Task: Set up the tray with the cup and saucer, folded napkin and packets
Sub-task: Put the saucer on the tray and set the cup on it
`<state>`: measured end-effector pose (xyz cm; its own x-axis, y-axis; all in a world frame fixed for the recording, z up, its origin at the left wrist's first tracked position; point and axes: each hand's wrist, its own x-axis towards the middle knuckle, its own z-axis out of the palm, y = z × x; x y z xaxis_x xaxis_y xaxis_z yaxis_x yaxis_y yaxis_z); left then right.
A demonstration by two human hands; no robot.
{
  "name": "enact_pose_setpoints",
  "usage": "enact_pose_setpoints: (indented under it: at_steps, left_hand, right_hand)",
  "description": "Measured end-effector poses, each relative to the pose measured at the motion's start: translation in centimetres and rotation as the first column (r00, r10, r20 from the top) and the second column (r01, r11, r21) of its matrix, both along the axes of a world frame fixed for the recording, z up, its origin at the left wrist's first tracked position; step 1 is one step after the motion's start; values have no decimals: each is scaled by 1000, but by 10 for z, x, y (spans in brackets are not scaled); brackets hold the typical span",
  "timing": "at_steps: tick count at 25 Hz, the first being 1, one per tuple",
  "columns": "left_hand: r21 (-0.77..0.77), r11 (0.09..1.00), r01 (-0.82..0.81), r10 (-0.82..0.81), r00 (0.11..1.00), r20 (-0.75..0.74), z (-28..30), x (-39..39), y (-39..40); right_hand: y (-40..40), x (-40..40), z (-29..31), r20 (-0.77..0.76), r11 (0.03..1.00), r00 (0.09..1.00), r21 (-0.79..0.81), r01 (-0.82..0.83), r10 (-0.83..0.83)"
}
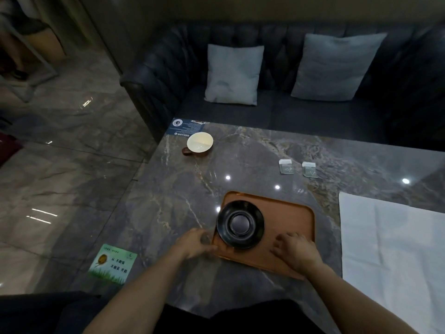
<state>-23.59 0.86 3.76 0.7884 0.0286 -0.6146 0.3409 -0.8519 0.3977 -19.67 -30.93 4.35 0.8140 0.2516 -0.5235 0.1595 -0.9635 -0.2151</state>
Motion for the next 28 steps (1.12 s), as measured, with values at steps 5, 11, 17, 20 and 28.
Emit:
enact_pose_setpoints:
  at_steps: [5,11,17,20,28]
  left_hand:
    - [30,998,-58,58,998,8,16,20,31]
    - [121,992,31,-28,999,-20,25,60,102]
    - [194,972,129,-124,992,-34,24,123,179]
    - [259,947,189,-194,981,-7,25,162,208]
    - [275,937,214,-260,955,142,21,253,225]
  right_hand:
    - [15,25,24,-5,995,995,-25,-99,99]
    - [69,84,42,16,973,978,-108,-203,206]
    - [133,152,41,-30,967,977,-134,-215,212]
    - [163,188,34,-44,969,980,-145,-200,196]
    - [227,277,24,-36,996,996,-47,-80,78]
